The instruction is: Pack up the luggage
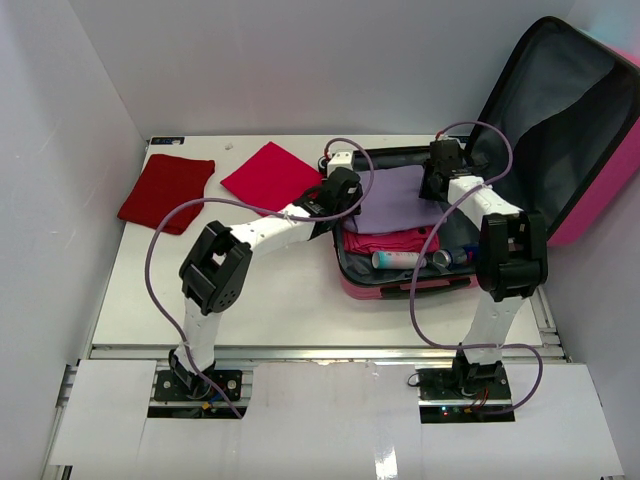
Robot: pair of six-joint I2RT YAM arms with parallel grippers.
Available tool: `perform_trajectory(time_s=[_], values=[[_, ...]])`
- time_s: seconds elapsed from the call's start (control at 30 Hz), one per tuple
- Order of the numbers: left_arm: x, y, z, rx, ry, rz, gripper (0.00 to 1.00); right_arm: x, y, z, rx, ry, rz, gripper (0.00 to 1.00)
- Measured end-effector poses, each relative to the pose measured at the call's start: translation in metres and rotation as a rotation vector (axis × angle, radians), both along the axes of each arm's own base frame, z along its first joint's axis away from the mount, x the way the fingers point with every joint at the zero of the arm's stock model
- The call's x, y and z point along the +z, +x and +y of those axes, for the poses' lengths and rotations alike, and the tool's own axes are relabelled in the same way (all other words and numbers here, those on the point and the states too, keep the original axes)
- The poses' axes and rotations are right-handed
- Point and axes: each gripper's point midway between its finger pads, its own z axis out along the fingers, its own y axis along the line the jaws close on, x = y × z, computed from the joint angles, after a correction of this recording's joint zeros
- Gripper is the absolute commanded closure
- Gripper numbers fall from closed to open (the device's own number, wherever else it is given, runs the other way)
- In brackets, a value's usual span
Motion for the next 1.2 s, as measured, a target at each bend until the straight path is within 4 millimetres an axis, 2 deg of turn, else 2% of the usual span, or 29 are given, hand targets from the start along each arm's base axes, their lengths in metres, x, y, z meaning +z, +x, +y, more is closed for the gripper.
perform_trajectory(time_s=[0.13, 0.2, 0.27, 0.4, 0.5, 0.6, 0.73, 0.8, 0.9, 1.03, 1.2], values=[[0.0, 0.012, -0.007, 0.007, 0.037, 0.003, 0.49, 0.007, -0.001, 0.001, 0.01, 0.012, -0.007, 0.66], [0.007, 0.016, -0.006, 0.013, 0.049, -0.008, 0.49, 0.016, -0.005, 0.005, 0.026, 0.016, -0.021, 0.66], [0.024, 0.022, -0.008, 0.017, 0.045, -0.04, 0.49, 0.031, -0.012, 0.014, 0.055, 0.03, -0.047, 0.66], [0.059, 0.035, -0.01, 0.036, 0.023, -0.115, 0.5, 0.063, -0.029, 0.049, 0.158, 0.101, -0.128, 0.67], [0.07, 0.041, -0.007, 0.056, 0.018, -0.141, 0.53, 0.071, -0.045, 0.082, 0.25, 0.173, -0.167, 0.69], [0.069, 0.043, -0.004, 0.069, 0.018, -0.138, 0.59, 0.057, -0.061, 0.118, 0.345, 0.233, -0.155, 0.7], [0.064, 0.052, 0.004, 0.099, 0.003, -0.13, 0.65, 0.023, -0.085, 0.165, 0.455, 0.289, -0.104, 0.71], [0.056, 0.06, 0.009, 0.116, -0.004, -0.124, 0.67, 0.007, -0.097, 0.178, 0.486, 0.303, -0.088, 0.71], [0.032, 0.067, 0.014, 0.125, 0.006, -0.102, 0.69, -0.008, -0.106, 0.182, 0.494, 0.311, -0.085, 0.71], [0.004, 0.067, 0.02, 0.123, 0.025, -0.074, 0.7, -0.009, -0.106, 0.181, 0.481, 0.333, -0.115, 0.71], [0.009, 0.068, 0.011, 0.101, -0.009, -0.096, 0.71, -0.002, -0.111, 0.179, 0.485, 0.339, -0.139, 0.68]])
